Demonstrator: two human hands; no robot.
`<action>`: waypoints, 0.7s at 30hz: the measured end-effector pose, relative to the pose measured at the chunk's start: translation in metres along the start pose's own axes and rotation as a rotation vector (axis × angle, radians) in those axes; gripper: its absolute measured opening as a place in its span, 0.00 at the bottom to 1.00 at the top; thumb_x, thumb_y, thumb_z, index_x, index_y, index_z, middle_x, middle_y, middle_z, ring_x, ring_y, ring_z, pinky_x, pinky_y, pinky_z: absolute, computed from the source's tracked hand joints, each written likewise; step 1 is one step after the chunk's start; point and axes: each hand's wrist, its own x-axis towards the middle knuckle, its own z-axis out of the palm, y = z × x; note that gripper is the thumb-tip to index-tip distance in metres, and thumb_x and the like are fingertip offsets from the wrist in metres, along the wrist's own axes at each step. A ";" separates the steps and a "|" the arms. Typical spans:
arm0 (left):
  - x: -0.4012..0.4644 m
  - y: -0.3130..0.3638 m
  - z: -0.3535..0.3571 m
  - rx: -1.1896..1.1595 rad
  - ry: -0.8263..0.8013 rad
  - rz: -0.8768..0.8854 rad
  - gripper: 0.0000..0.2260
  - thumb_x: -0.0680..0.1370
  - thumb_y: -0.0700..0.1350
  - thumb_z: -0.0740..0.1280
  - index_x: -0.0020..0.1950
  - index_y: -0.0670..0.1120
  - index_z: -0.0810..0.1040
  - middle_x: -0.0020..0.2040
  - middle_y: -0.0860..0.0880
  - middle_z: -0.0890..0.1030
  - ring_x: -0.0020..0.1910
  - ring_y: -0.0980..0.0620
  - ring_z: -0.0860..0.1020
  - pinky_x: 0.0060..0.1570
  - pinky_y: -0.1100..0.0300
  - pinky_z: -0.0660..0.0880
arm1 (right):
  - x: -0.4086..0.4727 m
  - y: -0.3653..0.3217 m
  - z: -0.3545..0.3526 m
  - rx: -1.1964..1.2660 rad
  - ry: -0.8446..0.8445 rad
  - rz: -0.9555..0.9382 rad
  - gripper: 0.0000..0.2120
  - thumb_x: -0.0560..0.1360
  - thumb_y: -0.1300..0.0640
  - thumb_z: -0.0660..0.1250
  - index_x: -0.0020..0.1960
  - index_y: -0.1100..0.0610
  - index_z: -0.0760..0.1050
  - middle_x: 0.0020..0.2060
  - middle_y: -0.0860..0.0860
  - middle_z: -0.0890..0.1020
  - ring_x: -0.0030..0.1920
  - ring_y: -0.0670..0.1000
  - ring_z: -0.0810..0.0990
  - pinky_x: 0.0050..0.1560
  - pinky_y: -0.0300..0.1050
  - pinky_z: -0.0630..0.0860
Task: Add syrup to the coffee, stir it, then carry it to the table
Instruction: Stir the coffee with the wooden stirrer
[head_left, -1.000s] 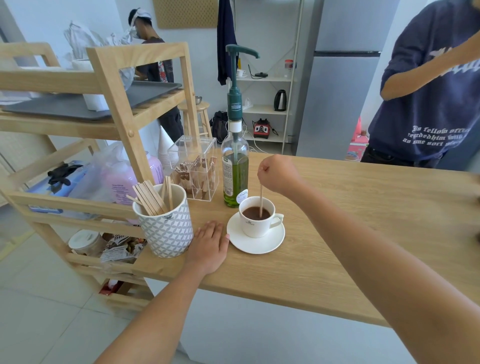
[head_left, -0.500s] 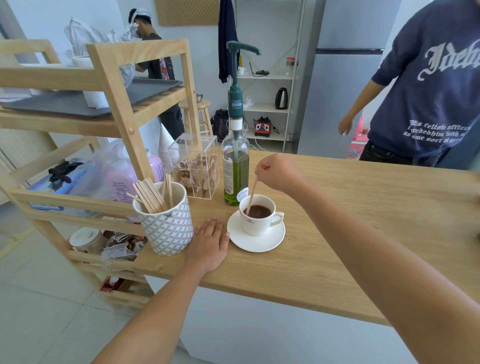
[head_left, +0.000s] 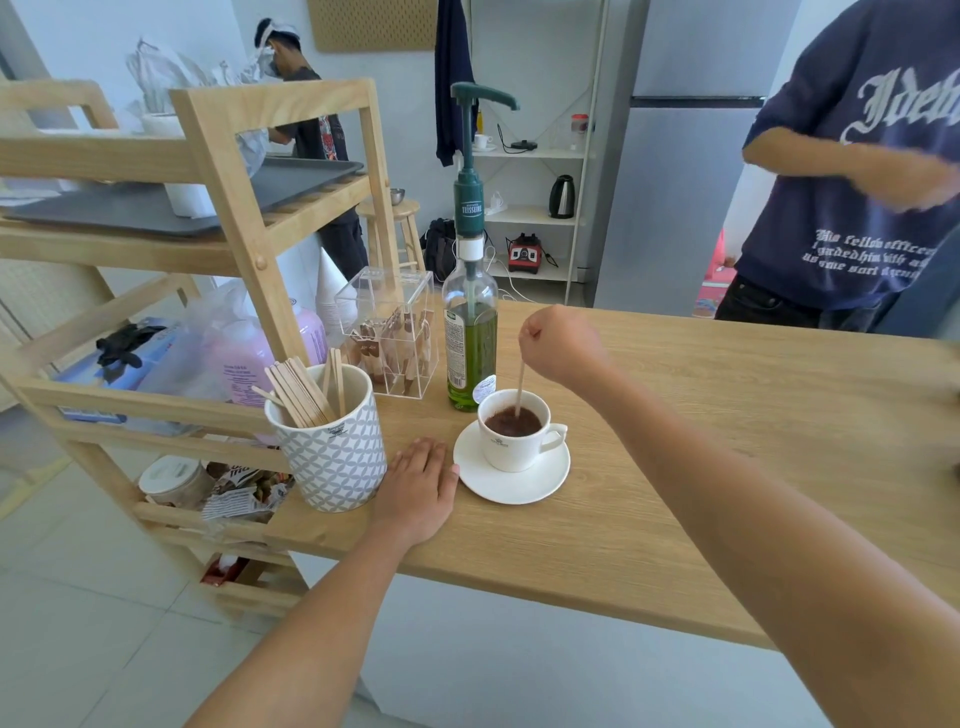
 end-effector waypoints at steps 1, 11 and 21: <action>0.000 0.001 0.000 0.002 -0.001 -0.001 0.26 0.83 0.56 0.44 0.78 0.46 0.53 0.79 0.48 0.52 0.78 0.51 0.48 0.76 0.54 0.43 | -0.001 0.000 -0.001 -0.009 0.005 0.005 0.12 0.74 0.61 0.57 0.34 0.57 0.74 0.38 0.55 0.82 0.39 0.57 0.77 0.33 0.40 0.69; 0.000 0.000 0.001 0.006 -0.003 -0.001 0.26 0.82 0.56 0.44 0.78 0.47 0.53 0.79 0.48 0.52 0.78 0.51 0.48 0.76 0.54 0.43 | -0.001 0.000 0.000 -0.015 0.007 0.005 0.13 0.74 0.62 0.57 0.37 0.59 0.78 0.37 0.54 0.81 0.36 0.55 0.78 0.32 0.41 0.71; 0.000 0.000 0.000 0.015 -0.001 -0.006 0.26 0.82 0.56 0.43 0.78 0.47 0.53 0.79 0.49 0.52 0.78 0.51 0.48 0.76 0.54 0.44 | -0.002 -0.002 0.001 -0.014 -0.001 0.007 0.13 0.74 0.63 0.57 0.34 0.59 0.75 0.35 0.54 0.80 0.37 0.55 0.77 0.31 0.41 0.71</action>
